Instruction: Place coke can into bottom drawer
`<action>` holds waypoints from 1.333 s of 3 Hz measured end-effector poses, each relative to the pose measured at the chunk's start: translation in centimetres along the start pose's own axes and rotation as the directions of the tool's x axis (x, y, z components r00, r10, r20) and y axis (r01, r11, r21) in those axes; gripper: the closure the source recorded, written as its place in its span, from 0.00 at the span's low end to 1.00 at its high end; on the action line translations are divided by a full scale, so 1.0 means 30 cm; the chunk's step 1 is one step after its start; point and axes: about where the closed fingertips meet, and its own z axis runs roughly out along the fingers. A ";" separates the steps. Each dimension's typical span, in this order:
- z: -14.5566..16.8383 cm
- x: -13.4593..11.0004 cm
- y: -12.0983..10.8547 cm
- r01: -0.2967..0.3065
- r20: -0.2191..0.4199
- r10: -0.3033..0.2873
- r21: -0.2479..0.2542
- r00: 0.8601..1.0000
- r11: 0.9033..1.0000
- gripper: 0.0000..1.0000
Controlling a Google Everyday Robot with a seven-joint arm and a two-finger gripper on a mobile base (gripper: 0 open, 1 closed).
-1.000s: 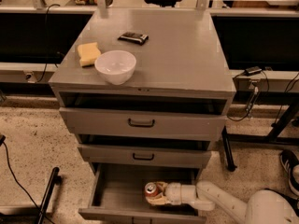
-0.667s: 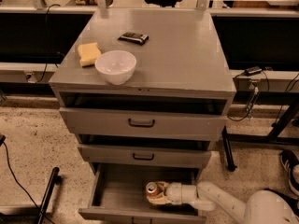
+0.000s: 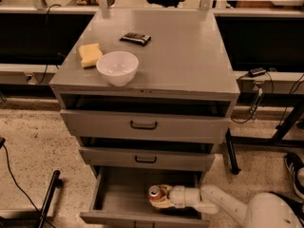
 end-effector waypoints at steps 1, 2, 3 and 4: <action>0.007 -0.001 0.004 -0.001 0.002 0.001 -0.004 1.000 1.000 0.37; 0.015 -0.002 0.008 -0.002 0.003 0.002 -0.007 1.000 1.000 0.15; 0.021 -0.002 0.012 -0.003 0.005 0.003 -0.010 1.000 1.000 0.00; 0.027 -0.005 0.016 -0.005 0.005 0.005 -0.020 1.000 1.000 0.00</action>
Offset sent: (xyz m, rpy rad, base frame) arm -0.0007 0.0022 0.0000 0.0023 0.0013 0.0027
